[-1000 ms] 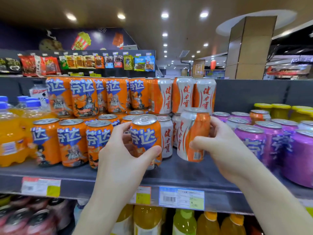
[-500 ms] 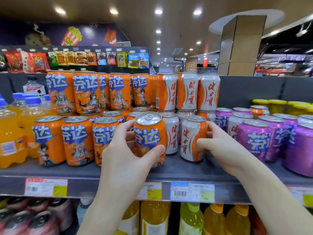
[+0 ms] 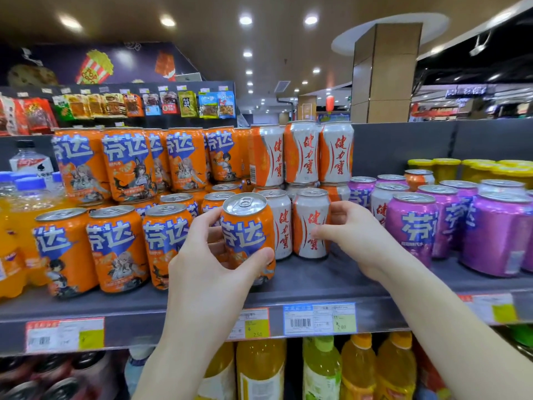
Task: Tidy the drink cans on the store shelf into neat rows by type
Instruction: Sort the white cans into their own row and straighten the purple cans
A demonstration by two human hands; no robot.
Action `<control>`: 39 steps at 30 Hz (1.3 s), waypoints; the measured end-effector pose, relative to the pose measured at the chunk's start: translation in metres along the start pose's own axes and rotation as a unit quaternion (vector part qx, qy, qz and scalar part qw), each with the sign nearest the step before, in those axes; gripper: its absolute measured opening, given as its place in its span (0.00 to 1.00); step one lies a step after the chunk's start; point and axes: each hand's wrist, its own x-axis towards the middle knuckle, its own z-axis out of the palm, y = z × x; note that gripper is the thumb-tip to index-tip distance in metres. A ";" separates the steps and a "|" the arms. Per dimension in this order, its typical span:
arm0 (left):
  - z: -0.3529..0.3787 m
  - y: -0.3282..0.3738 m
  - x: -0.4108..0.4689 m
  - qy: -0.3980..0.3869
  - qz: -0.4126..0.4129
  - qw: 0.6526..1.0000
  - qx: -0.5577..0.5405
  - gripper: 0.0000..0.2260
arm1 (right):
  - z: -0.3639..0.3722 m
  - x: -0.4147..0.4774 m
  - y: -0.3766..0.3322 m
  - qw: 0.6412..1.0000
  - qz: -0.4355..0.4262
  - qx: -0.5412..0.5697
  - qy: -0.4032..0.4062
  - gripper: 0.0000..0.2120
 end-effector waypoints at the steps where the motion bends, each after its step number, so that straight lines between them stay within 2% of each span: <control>1: 0.001 0.001 0.000 -0.001 0.002 1.000 -0.001 0.34 | 0.000 0.000 -0.001 1.000 -0.002 -0.004 -0.003 0.25; 6: 0.006 0.006 0.000 -0.001 0.011 1.000 -0.007 0.33 | 0.006 0.001 0.000 0.998 -0.017 -0.057 0.004 0.27; 11: 0.008 0.008 -0.003 0.001 0.009 1.000 -0.006 0.34 | 0.014 -0.003 -0.003 0.998 -0.018 -0.060 -0.011 0.29; 14: 0.009 0.009 -0.003 0.004 0.009 1.000 -0.006 0.34 | 0.013 -0.011 -0.008 0.992 -0.040 -0.120 -0.002 0.29; 16: 0.009 0.010 -0.004 0.005 0.006 1.000 -0.008 0.34 | 0.005 -0.021 -0.010 0.980 -0.096 -0.164 0.052 0.25; 19: 0.012 0.011 -0.005 0.007 0.001 1.000 -0.010 0.34 | -0.022 -0.042 -0.010 0.931 -0.195 -0.196 0.237 0.15; 21: 0.015 0.011 -0.006 0.012 0.004 1.000 -0.015 0.34 | -0.043 -0.050 -0.006 0.888 -0.197 -0.218 0.354 0.18; 23: 0.021 0.013 -0.007 0.012 0.004 1.000 -0.021 0.33 | -0.056 -0.051 0.002 0.862 -0.121 -0.292 0.396 0.29; 25: 0.028 0.015 -0.008 0.009 0.007 1.000 -0.020 0.32 | -0.060 -0.047 0.011 0.863 -0.031 -0.359 0.355 0.38; 27: 0.036 0.019 -0.008 0.002 0.011 1.000 -0.015 0.33 | -0.061 -0.043 0.018 0.886 0.009 -0.346 0.309 0.38; 31: 0.051 0.024 -0.010 -0.007 0.014 1.000 -0.016 0.34 | -0.072 -0.039 0.027 0.921 -0.034 -0.265 0.283 0.33; 35: 0.067 0.032 -0.010 -0.019 0.032 0.999 -0.010 0.32 | -0.097 -0.047 0.018 0.938 -0.090 -0.206 0.265 0.29; 39: 0.089 0.042 -0.006 -0.052 0.036 0.998 -0.010 0.34 | -0.133 -0.060 -0.007 0.951 -0.137 -0.122 0.249 0.33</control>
